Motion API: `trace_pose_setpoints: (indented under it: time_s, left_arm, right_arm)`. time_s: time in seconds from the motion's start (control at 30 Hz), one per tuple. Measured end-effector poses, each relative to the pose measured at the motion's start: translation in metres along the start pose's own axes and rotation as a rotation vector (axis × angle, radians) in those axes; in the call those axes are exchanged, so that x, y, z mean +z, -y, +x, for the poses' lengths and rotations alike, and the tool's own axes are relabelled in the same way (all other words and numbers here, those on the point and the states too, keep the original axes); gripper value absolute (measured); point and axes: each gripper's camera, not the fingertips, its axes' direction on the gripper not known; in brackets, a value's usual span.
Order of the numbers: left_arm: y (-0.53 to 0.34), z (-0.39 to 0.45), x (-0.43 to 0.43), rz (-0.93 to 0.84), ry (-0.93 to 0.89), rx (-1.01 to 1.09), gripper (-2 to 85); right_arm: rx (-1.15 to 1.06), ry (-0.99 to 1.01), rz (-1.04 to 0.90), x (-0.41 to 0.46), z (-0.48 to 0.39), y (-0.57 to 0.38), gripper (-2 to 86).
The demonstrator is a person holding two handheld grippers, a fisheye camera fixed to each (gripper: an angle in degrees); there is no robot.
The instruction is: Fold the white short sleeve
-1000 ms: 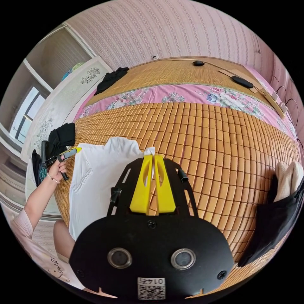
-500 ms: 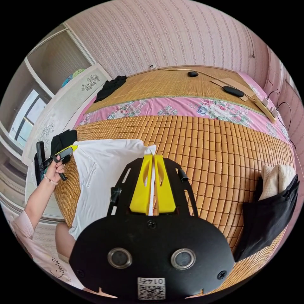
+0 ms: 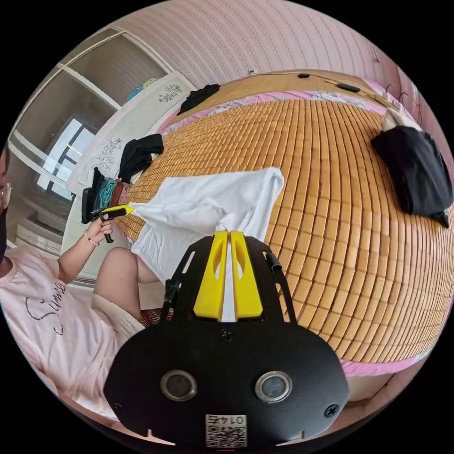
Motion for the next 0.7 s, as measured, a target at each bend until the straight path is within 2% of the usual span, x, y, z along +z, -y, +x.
trace_pose_setpoints:
  time_s: [0.1, 0.37, 0.47, 0.63, 0.7]
  left_arm:
    - [-0.028, -0.005, 0.029, -0.091, 0.006, -0.098, -1.0]
    - [-0.024, 0.024, -0.026, 0.111, 0.019, -0.078, -1.0]
    - [-0.032, 0.031, -0.034, 0.088, -0.008, -0.049, -0.9]
    - [-0.058, 0.025, 0.018, -0.163, 0.065, -0.102, 0.1]
    - [-0.064, 0.026, 0.028, -0.223, 0.088, -0.115, 1.4]
  right_arm:
    - [0.107, 0.013, -0.054, 0.042, 0.007, -0.035, 0.5]
    - [-0.003, -0.040, 0.172, -0.009, -0.033, -0.023, 0.5]
    - [-0.040, -0.028, 0.178, -0.016, -0.044, -0.033, 0.6]
    - [0.041, -0.052, -0.084, 0.070, -0.028, -0.062, 1.1]
    - [0.070, -0.120, -0.159, 0.089, -0.024, -0.071, 1.4]
